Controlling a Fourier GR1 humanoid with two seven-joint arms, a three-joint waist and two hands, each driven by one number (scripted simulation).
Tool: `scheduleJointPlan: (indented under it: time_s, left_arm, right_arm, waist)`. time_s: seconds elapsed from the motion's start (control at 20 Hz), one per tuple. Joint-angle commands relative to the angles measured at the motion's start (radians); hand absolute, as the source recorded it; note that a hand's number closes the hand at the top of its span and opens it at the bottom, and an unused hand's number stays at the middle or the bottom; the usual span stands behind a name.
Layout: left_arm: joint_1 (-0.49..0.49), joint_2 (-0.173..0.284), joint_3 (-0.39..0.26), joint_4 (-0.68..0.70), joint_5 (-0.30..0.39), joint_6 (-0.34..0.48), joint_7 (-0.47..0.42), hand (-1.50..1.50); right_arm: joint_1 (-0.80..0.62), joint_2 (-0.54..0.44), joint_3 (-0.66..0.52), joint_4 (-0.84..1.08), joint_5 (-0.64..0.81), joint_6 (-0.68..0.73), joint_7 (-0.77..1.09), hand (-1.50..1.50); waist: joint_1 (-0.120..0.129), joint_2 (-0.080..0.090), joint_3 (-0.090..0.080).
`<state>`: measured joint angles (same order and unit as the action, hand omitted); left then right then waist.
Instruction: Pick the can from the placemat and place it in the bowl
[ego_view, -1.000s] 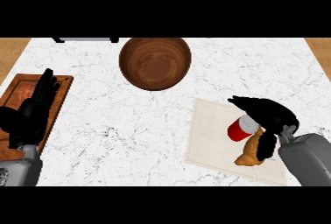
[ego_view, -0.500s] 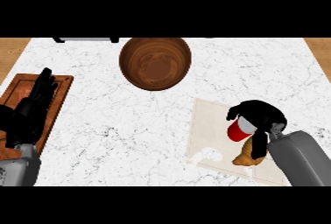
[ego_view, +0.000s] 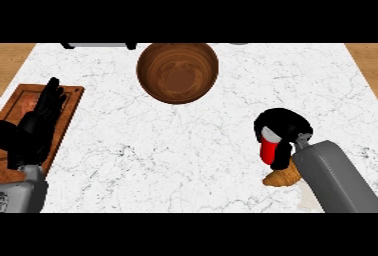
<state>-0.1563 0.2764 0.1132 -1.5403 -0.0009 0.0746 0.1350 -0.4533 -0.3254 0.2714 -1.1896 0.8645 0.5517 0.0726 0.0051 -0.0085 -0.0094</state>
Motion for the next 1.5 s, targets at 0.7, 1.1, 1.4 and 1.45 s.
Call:
scheduleJointPlan:
  time_s: [0.7, 1.1, 1.4, 1.45]
  left_arm:
    - [-0.081, -0.037, -0.072, 0.016, -0.017, -0.050, 0.006, 0.00]
    - [-0.099, -0.044, -0.060, 0.036, -0.033, -0.019, 0.023, 0.00]
    - [-0.108, -0.044, -0.063, 0.034, -0.041, -0.017, 0.029, 0.00]
    - [-0.107, -0.009, -0.027, 0.040, -0.011, -0.047, 0.021, 0.00]
  right_arm:
    - [-0.384, 0.323, 0.248, 0.024, 0.019, -0.324, 0.661, 1.50]
    - [-0.690, 0.325, 0.313, -0.019, 0.051, -0.587, 0.997, 1.50]
    - [-0.880, 0.325, 0.347, 0.137, -0.024, -0.714, 1.134, 1.50]
    - [-0.922, 0.325, 0.308, 0.133, -0.047, -0.713, 1.141, 1.50]
  waist:
    - [0.150, 0.024, 0.007]
    - [0.114, 0.012, 0.007]
    - [0.102, 0.019, 0.006]
    - [0.099, 0.017, 0.006]
